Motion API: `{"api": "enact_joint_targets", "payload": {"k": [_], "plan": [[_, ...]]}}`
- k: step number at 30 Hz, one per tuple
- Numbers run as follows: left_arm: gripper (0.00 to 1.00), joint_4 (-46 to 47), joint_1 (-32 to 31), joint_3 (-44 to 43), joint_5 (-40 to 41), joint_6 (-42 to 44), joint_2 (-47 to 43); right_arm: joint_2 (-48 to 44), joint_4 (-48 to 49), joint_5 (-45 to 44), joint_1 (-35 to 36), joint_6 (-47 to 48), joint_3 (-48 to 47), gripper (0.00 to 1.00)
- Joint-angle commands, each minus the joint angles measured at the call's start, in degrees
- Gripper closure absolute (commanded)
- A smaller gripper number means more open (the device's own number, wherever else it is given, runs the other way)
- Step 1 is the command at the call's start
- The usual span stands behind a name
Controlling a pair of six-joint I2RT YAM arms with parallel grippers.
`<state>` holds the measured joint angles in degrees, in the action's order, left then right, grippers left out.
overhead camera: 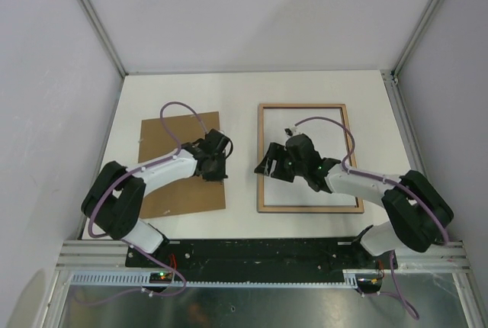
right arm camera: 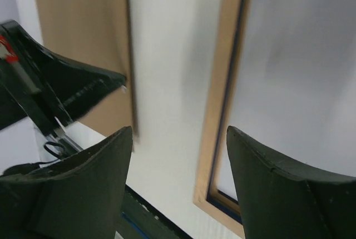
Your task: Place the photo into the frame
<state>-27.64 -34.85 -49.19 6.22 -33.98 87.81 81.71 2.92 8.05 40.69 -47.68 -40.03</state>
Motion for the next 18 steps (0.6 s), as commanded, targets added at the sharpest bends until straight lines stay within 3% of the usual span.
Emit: {"api": "enact_joint_targets", "payload": {"k": [1, 18], "plan": [[1.0, 0.18, -1.31, -1.49, -3.37, 0.74, -3.05, 3.52, 8.28, 1.39, 1.24, -2.17, -5.25, 0.27], [1.0, 0.13, -4.21, -1.45, -5.77, -1.13, -7.3, 27.31, 25.24, 9.36, 1.34, -8.48, -17.12, 0.27]]}}
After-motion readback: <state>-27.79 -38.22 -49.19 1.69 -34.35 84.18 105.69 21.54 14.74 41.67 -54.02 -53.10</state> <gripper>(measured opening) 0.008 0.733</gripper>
